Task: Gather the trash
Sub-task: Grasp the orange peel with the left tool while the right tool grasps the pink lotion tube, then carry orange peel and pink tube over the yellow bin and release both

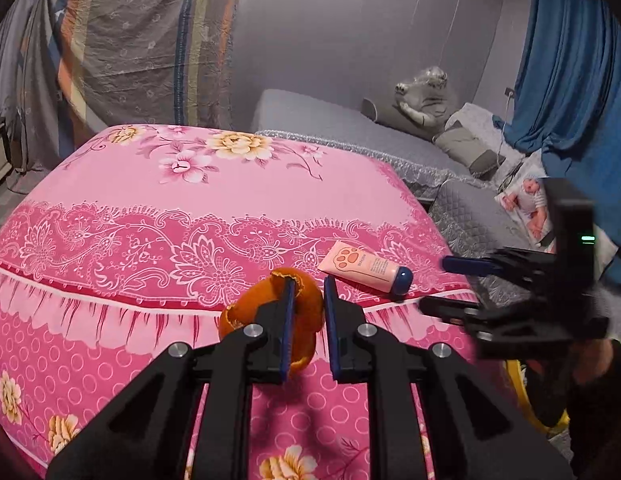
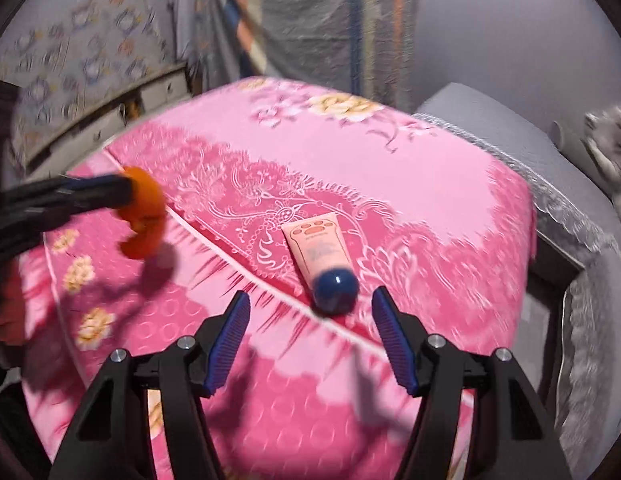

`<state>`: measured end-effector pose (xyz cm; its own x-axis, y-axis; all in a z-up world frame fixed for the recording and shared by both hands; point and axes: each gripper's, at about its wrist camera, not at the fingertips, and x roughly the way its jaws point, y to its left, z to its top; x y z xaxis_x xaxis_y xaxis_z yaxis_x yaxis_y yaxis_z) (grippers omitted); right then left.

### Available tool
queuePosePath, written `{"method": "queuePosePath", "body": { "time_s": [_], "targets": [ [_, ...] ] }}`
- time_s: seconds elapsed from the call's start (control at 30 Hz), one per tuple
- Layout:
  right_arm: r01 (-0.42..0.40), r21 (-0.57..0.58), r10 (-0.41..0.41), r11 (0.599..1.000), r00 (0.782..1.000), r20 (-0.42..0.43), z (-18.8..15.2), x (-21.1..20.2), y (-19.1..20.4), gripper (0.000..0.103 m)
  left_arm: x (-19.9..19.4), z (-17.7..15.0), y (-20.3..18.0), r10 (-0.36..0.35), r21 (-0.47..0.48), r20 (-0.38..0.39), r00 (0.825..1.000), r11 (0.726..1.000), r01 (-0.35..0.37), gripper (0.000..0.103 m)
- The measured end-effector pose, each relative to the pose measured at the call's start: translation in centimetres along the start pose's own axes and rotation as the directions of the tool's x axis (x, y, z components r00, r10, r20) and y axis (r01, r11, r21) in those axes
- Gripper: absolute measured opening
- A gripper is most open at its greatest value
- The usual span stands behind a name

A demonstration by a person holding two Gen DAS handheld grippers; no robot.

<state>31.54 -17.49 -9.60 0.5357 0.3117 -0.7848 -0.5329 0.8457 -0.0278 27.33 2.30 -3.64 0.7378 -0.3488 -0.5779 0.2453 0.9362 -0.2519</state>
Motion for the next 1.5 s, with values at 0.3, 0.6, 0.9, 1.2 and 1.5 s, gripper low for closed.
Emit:
{"method": "queuePosePath", "body": {
  "time_s": [0.3,0.6,0.9,1.2,1.5],
  "targets": [
    [0.044,-0.068,-0.050,0.997,0.994,-0.099,1.6,4.8,-0.2,0.050,-2.9,0.2,-0.1,-0.016,0.032,0.084,0.996,0.999,0.014,0.013],
    [0.032,-0.024,-0.035,0.999,0.994,-0.105,2.1,5.9,-0.7,0.037,-4.3,0.4,-1.3,-0.017,0.071,0.124,0.992,0.997,0.009,0.013],
    [-0.134,0.174,0.140,0.976,0.990,-0.020,0.2,-0.9,-1.3,0.037,-6.7,0.1,-4.0,-0.024,0.128,0.176,0.984,0.992,0.001,0.013],
    [-0.186,0.334,0.182,0.924,0.982,0.046,-5.6,-8.1,-1.7,0.037,-8.3,-0.3,-8.5,-0.090,0.197,0.187,0.978,0.979,0.053,0.013],
    [-0.158,0.511,0.105,0.845,0.986,0.132,-11.9,-13.2,-5.4,0.037,-8.2,-1.2,-13.3,-0.179,0.259,0.152,0.972,0.956,0.135,0.013]
  ]
}}
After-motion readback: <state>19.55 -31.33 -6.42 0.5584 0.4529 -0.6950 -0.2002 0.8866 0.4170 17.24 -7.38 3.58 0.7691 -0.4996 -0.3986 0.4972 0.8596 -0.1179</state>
